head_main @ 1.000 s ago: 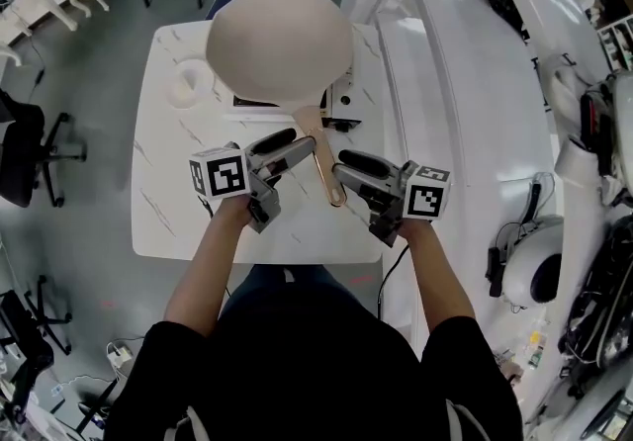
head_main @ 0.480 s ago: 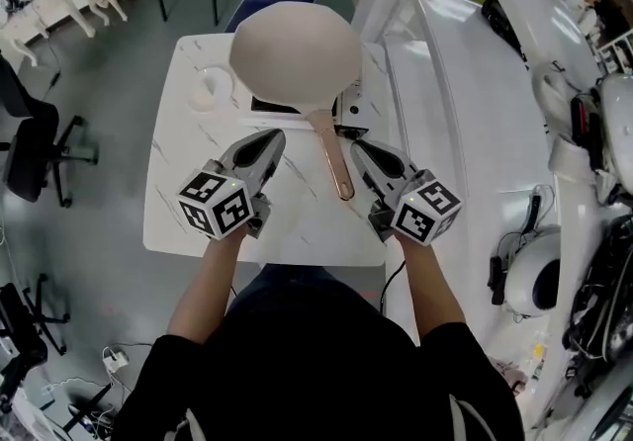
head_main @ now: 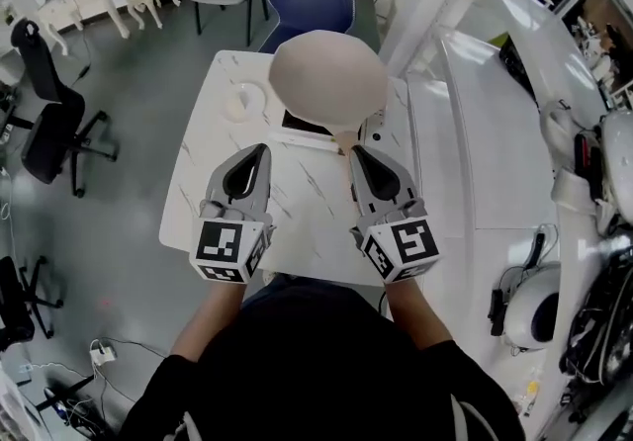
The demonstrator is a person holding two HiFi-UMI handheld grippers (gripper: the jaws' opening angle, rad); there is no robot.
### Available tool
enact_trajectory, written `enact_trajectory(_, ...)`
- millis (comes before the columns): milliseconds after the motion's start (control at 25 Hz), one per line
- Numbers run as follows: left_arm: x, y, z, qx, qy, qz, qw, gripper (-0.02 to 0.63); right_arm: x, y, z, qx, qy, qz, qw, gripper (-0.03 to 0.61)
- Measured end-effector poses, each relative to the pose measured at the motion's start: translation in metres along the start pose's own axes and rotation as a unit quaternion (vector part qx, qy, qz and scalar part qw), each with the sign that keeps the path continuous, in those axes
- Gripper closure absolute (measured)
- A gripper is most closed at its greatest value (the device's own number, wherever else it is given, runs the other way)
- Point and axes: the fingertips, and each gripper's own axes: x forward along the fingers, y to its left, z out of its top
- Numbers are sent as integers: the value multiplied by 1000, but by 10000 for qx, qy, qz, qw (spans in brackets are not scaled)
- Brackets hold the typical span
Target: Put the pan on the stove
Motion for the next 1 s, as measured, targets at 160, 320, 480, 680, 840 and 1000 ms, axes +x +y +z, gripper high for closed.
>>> enact_trajectory(160, -32, 28, 15, 198, -188, 660, 9974, 607, 16, 30, 12, -113, -212, 137, 9996, 557)
enact_trajectory(320, -57, 45, 20, 190, -279, 1081, 9936, 607, 25, 52, 18, -149, -299, 348, 9988, 558)
enact_trajectory(480, -73, 56, 20, 202, -313, 1350, 9901, 606, 34, 72, 18, -246, -325, 615, 9973, 558)
enact_trajectory(680, -84, 61, 20, 268, -314, 1489, 9880, 606, 41, 88, 18, -285, -336, 815, 9957, 558)
enact_trajectory(840, -86, 63, 20, 260, -317, 1528, 9874, 606, 44, 92, 18, -330, -337, 871, 9951, 558)
enact_trajectory(1000, -87, 64, 20, 266, -308, 1541, 9872, 606, 44, 94, 18, -362, -323, 893, 9948, 558)
